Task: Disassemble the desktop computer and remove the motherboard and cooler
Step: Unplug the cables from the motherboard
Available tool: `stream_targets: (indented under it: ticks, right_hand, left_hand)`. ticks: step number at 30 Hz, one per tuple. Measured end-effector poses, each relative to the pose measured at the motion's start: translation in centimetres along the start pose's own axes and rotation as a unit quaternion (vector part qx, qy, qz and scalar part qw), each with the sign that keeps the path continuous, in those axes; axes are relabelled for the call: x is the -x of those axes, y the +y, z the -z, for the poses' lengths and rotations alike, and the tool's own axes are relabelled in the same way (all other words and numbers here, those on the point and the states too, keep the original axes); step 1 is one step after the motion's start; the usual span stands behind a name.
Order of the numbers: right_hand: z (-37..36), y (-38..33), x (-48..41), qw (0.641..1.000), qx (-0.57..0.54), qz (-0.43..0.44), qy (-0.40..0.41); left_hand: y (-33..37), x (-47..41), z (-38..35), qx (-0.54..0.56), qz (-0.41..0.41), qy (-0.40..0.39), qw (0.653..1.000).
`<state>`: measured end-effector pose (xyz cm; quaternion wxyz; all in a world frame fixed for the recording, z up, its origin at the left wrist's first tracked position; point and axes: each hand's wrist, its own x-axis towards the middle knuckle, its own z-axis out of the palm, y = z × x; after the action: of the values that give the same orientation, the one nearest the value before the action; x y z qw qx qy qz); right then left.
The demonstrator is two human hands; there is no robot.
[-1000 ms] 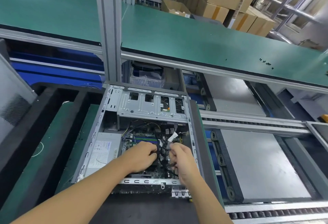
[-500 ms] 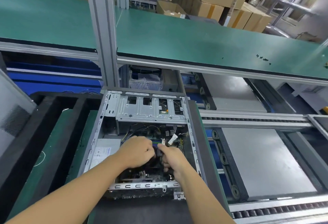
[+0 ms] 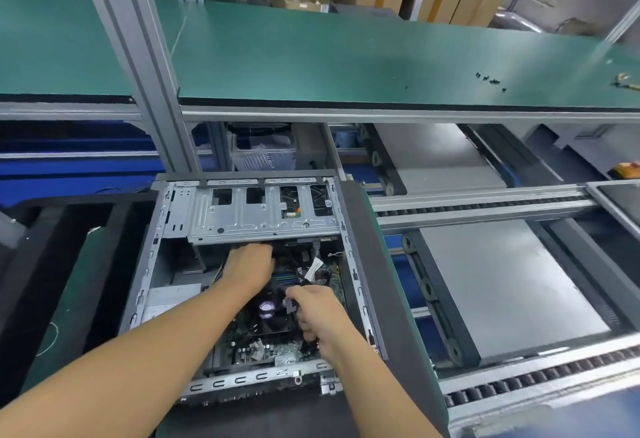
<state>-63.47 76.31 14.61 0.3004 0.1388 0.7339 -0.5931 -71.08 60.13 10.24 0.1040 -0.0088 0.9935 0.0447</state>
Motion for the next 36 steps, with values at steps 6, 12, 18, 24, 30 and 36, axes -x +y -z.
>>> stream_targets:
  ticks: [6,12,18,24,30,36]
  right_hand:
    - [0.4,-0.2,0.2,0.999,-0.031,-0.013,-0.015]
    - [0.6,-0.6,0.4,0.999,-0.043,-0.023,-0.021]
    - [0.6,-0.7,0.5,0.999,-0.036,-0.013,-0.028]
    - [0.5,-0.6,0.2,0.998,-0.050,-0.031,-0.017]
    - [0.4,-0.3,-0.5,0.997,-0.060,-0.043,0.021]
    - [0.4,-0.2,-0.5,0.995,-0.081,-0.048,0.030]
  left_hand:
    - [0.2,-1.9,-0.4,-0.021,0.028,-0.092,0.995]
    - [0.1,-2.9,-0.6,0.051,0.025,-0.092,0.994]
    - [0.0,-3.7,-1.0,0.079,-0.011,-0.076,0.994]
    - [-0.4,-3.3,-0.7,-0.033,-0.072,-0.131,0.988]
    - [0.0,-2.7,-1.3,-0.055,-0.100,-0.097,0.989]
    - [0.3,-3.1,-1.6,-0.057,-0.091,-0.095,0.990]
